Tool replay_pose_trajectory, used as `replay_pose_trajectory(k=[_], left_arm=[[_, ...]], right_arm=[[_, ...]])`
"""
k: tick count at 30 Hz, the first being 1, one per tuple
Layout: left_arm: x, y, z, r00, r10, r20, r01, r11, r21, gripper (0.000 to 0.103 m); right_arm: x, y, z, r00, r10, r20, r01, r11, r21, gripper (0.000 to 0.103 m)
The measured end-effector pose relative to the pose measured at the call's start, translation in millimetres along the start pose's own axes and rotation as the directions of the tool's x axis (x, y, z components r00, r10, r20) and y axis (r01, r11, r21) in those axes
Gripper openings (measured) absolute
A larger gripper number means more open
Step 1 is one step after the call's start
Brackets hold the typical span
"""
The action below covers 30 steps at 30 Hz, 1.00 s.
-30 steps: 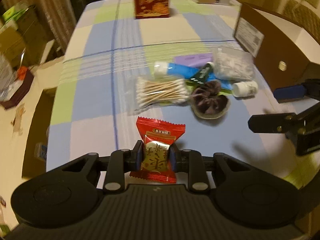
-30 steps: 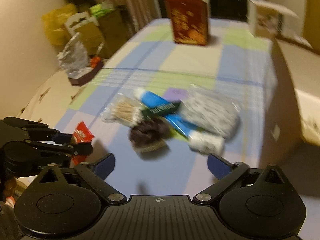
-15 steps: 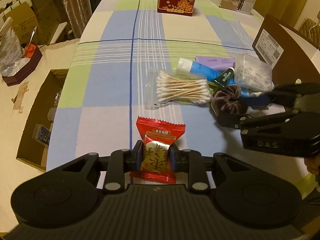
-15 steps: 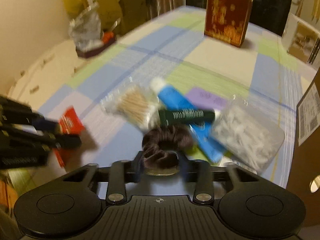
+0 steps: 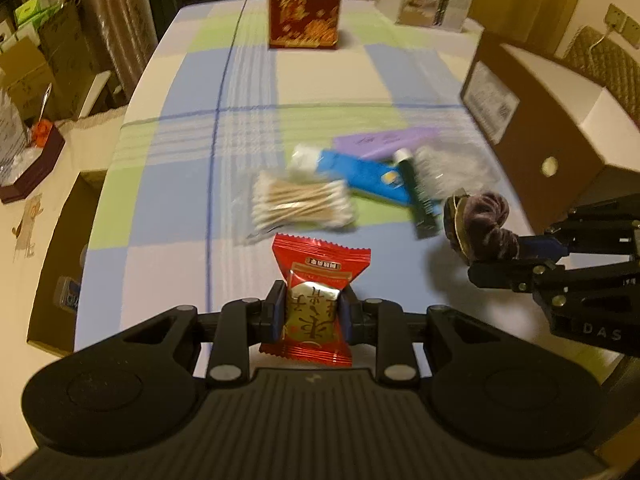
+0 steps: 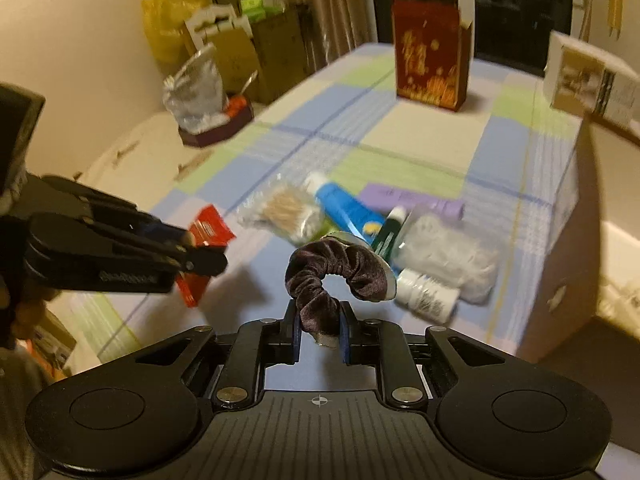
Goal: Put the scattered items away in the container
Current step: 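Carry the red candy packet and brown scrunchie over the box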
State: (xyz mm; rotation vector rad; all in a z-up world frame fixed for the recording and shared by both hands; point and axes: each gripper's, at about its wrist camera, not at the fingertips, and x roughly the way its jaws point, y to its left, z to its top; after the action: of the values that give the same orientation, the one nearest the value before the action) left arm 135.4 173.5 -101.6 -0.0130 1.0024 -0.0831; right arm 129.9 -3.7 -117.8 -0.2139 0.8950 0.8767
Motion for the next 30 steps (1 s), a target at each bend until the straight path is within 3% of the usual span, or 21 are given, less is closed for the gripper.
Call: replay_pose_trajectory(k=[12,21,30], left_arm=[[-42.8,-70.1,24.6,0.998,-0.006,0.07,0.006,1.0,-0.009,0.022],[-67.1,-146.2,52.1,0.989,-0.063,0.132,0.053,0.995,0.082,0.022],[-55.1,-208.3,78.0,0.984,-0.13,0.124,0.108,0.979,0.173,0.022]], right_arm=[[-90.8,-29.4,-2.8,0.992,-0.026,0.127,0.017,0.997,0.075,0.021],[-154.6,-75.8,-18.3,0.97,-0.126,0.208,0.09,0.98,0.175,0.021],[-193.7,-123.9,-36.2,0.943,-0.235,0.236,0.164,0.945,0.283,0.021]])
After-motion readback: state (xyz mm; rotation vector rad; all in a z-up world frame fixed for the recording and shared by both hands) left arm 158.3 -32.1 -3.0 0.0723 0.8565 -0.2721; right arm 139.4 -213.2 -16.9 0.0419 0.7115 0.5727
